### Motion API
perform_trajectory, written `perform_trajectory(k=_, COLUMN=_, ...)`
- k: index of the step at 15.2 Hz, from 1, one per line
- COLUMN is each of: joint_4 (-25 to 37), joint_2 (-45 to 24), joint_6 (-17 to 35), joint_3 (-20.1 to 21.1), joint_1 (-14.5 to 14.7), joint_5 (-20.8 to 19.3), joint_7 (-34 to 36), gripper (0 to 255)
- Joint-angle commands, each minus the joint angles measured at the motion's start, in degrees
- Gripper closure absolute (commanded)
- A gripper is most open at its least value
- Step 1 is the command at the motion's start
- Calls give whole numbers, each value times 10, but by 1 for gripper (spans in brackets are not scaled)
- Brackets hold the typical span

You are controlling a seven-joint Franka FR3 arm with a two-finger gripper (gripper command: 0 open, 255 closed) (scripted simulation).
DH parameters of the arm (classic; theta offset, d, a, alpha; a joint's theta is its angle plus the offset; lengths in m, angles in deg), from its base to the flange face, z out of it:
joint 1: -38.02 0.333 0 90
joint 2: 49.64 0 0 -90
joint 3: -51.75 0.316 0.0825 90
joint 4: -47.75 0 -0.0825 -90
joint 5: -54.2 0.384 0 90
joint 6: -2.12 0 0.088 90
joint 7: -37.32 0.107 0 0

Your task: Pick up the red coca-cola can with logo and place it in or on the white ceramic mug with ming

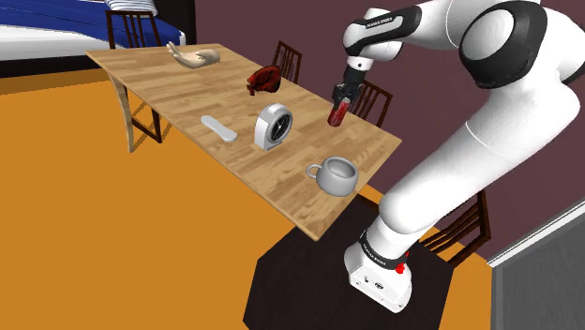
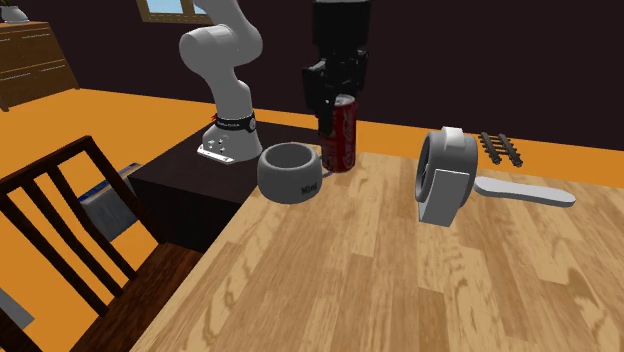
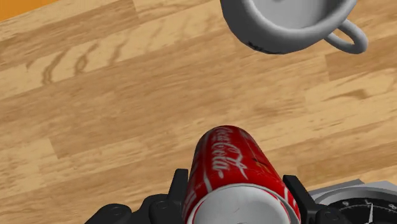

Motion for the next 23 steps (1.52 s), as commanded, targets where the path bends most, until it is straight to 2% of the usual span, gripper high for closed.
perform_trajectory(k=1, joint_4=-46, joint_2=49, joint_6=0, joint_3=7, joint_1=-1, joint_5=-19, joint_7=18, gripper=255)
perform_trajectory(k=7, joint_4=-167, joint_2=195, joint_6=-23, joint_3=46, joint_1=-10, joint_5=-55, joint_7=74, gripper=255)
perform_trajectory(k=13, joint_4=-266, joint_2=342, joint_6=-74, joint_3=92, joint_1=-20, joint_5=-61, joint_7=119, gripper=255)
perform_trajectory(k=23, joint_4=-330, joint_2=320, joint_6=12, joint_3=80, joint_1=-24, joint_5=-71, joint_7=119, gripper=255)
